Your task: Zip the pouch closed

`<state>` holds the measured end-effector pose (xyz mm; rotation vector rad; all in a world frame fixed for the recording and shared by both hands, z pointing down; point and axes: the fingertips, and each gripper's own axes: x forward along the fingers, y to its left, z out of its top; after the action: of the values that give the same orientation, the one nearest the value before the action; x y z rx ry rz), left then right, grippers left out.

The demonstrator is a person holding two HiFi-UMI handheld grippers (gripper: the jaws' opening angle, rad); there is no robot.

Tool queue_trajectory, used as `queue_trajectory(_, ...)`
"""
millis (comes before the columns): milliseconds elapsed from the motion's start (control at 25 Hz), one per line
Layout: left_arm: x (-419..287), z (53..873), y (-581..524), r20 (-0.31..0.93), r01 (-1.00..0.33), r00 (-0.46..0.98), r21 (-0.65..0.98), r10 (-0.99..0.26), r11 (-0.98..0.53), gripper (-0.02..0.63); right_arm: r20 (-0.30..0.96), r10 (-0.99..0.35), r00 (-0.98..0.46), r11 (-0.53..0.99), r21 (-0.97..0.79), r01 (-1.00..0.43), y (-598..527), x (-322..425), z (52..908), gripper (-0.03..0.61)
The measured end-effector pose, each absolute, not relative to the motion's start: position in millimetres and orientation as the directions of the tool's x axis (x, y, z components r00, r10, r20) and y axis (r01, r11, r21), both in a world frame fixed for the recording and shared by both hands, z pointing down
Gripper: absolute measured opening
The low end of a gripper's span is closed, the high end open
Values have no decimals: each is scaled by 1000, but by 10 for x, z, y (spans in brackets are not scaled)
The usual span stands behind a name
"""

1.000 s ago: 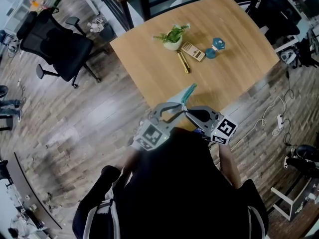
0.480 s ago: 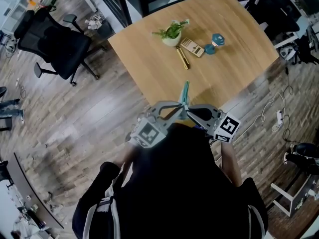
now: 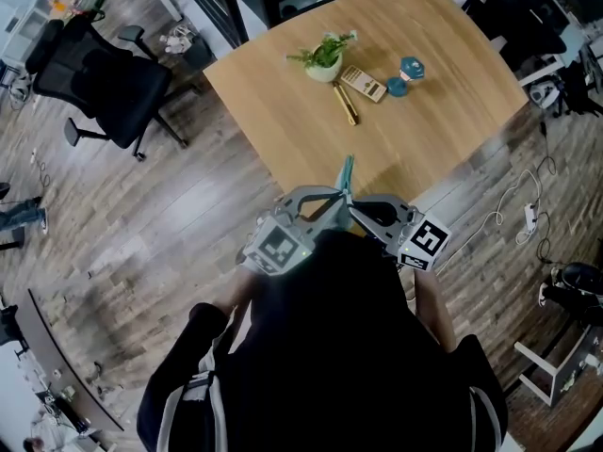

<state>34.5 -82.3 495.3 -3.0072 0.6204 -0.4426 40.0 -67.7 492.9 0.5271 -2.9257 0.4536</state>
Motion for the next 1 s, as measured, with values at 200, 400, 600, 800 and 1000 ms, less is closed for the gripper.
queue_trajectory(200,287,4959,-816,286,-406,861,-108,-420,-907,2,199,-382,-902,867,-261,-425,-680,336,4948,17)
queue_trajectory(400,217,5016,-841,295,-432,848,-98,-441,-896,2,219,-427,-877,841,-261,-474,-687,284,5013,15)
queue_trajectory(600,71,5023,-926,263,-478,855,68,-446,-876,2,228,-434,-872,834,-263,-484,-665,344,4973,12)
queue_trajectory(800,41,5053,-939,274,-492,850,108,-450,-864,2,235,-434,-870,835,-259,-486,-597,415,4984,12)
queue_trajectory(1000,-49,5100,-1015,293,-542,822,134,-489,-830,2,238,-445,-863,827,-261,-499,-560,508,4960,12)
